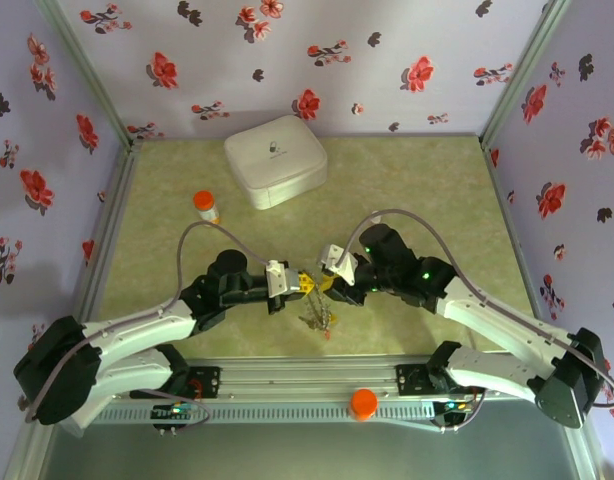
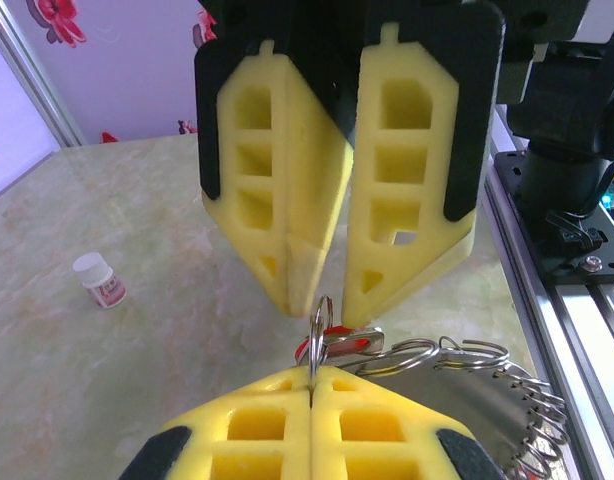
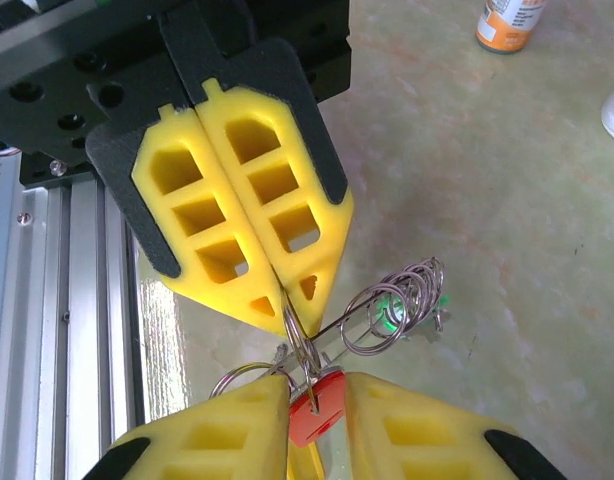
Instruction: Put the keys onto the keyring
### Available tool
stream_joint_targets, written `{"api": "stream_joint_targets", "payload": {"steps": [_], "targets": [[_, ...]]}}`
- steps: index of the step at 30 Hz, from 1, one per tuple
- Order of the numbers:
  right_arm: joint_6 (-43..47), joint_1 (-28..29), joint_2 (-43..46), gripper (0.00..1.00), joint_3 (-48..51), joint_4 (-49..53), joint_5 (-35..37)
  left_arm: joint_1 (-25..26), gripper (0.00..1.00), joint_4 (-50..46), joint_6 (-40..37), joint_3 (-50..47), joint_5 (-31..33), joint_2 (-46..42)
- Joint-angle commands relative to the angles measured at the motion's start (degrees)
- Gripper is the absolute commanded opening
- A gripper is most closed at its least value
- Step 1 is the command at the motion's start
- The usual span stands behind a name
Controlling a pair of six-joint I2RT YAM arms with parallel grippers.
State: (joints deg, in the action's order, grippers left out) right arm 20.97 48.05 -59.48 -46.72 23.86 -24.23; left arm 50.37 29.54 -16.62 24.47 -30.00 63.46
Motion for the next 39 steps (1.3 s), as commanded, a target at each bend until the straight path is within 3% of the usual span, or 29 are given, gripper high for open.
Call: {"api": "stream_joint_targets", "payload": {"steps": [1, 7, 13, 18, 22, 26, 29, 39], "targets": [[0.87, 0.57, 0.10, 0.16, -1.80, 0.42, -0.98, -0.01, 0.00, 3.24, 0.27, -0.02, -0.60, -1.54], [1.62, 0.64, 0.48, 0.02, -1.93, 1.35, 0.93, -0.05, 0.00, 2.90, 0.28, 0.10, -0.94, -1.94], [3.46, 0.64, -0.60, 0.00, -1.49, 3.99, 6.14, 0.00, 0.00, 4.16, 1.58, 0.23, -3.18, -2.53], [2.95, 0.59, -2.65, 0.00, -1.03, 3.12, 3.59, -0.10, 0.00, 9.27, 4.03, -0.55, -4.43, -1.66], [2.56, 0.59, -0.73, 0.06, 0.14, 0.27, 2.45, -0.05, 0.00, 11.07, 5.28, -0.65, -5.11, -0.32], [3.25, 0.63, 4.47, 0.22, 3.13, -4.57, 2.89, -0.05, 0.00, 11.51, 5.28, -0.91, -4.99, 0.31], [4.05, 0.61, 6.68, 0.28, 5.05, -6.91, 1.55, -0.03, 0.00, 11.89, 5.63, -1.01, -5.15, 0.78], [2.81, 0.59, 4.60, 0.23, 5.33, -9.60, -1.59, -0.04, 0.00, 11.94, 5.98, -0.83, -5.34, 0.79]]}}
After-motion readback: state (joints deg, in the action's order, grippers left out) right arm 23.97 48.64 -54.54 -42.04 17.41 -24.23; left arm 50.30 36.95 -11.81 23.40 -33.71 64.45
